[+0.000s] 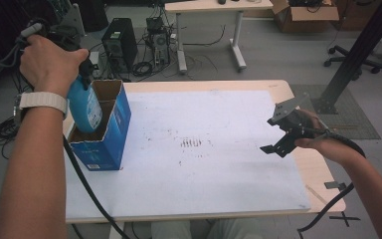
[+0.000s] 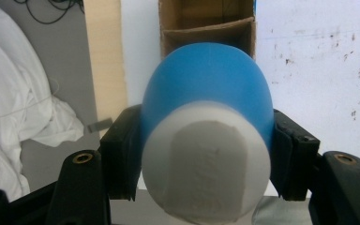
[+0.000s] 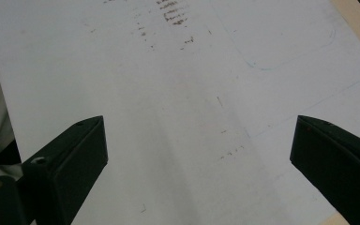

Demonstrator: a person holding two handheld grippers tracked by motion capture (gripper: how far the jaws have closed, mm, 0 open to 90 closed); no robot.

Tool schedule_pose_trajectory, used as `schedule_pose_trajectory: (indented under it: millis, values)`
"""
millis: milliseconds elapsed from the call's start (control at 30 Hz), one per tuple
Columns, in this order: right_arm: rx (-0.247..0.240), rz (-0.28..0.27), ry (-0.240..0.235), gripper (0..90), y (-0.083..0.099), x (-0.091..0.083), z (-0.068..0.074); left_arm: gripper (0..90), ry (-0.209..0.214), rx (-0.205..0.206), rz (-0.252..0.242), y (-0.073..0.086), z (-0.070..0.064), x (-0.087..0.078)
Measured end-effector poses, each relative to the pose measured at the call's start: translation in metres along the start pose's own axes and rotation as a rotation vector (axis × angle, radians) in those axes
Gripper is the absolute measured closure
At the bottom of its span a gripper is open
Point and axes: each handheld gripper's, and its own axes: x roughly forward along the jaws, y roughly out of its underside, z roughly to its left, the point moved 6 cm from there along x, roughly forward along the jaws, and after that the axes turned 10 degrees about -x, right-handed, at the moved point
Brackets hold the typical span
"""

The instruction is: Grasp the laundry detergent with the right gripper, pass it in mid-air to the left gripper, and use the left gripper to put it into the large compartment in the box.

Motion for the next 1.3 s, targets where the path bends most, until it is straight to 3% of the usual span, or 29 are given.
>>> schedule_pose_trajectory:
  millis: [500,1300]
  values:
    - [0.003,0.006,-0.005,4.0,0.001,0.003,0.000,38.1,0.017,-0.013,0.001,0.001,-0.001,0.036]
    - [0.009,0.019,-0.016,4.2,0.004,0.006,0.001,38.1,0.027,0.004,-0.015,0.009,-0.008,0.104]
